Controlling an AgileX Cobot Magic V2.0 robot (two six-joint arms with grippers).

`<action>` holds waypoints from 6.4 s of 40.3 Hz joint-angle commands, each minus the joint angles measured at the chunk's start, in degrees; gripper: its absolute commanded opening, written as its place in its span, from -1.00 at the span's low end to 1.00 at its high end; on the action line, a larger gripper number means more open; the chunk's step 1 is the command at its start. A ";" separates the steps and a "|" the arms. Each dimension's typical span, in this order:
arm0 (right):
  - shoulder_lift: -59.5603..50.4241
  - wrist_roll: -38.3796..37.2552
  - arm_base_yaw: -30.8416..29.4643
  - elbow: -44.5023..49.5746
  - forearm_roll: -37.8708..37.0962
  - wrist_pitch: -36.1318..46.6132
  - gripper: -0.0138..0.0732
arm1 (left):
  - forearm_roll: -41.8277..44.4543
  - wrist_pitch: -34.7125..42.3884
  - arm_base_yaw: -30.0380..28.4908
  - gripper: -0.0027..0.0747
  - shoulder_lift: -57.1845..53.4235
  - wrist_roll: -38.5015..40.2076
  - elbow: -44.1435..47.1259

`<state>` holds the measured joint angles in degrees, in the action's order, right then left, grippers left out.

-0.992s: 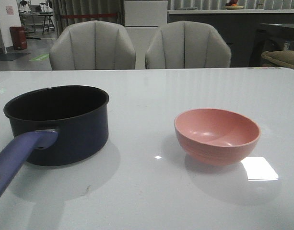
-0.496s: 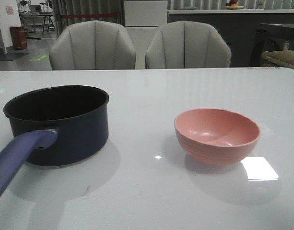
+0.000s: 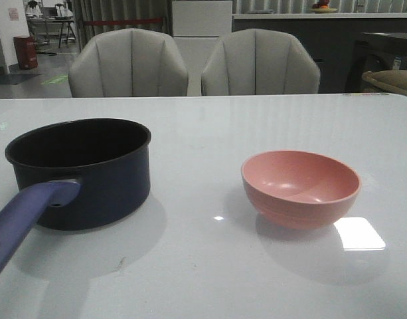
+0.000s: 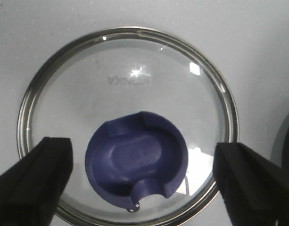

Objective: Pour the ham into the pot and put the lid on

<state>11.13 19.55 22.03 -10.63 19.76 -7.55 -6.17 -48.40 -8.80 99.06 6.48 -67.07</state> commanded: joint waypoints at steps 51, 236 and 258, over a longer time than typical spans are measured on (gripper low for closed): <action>0.42 0.02 0.04 -1.64 0.32 4.55 -0.35 | 0.68 -0.52 0.09 -0.22 4.39 0.17 -2.86; 0.42 0.02 0.04 -1.64 0.32 4.55 -0.35 | 6.90 18.19 29.72 0.47 -84.50 -5.91 36.64; 0.42 0.02 0.04 -1.64 0.32 4.55 -0.35 | 7.00 24.46 29.72 -0.62 -98.18 -5.91 46.50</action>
<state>11.13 19.55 22.03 -10.63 19.76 -7.55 0.78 -28.87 20.84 0.25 0.46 -19.10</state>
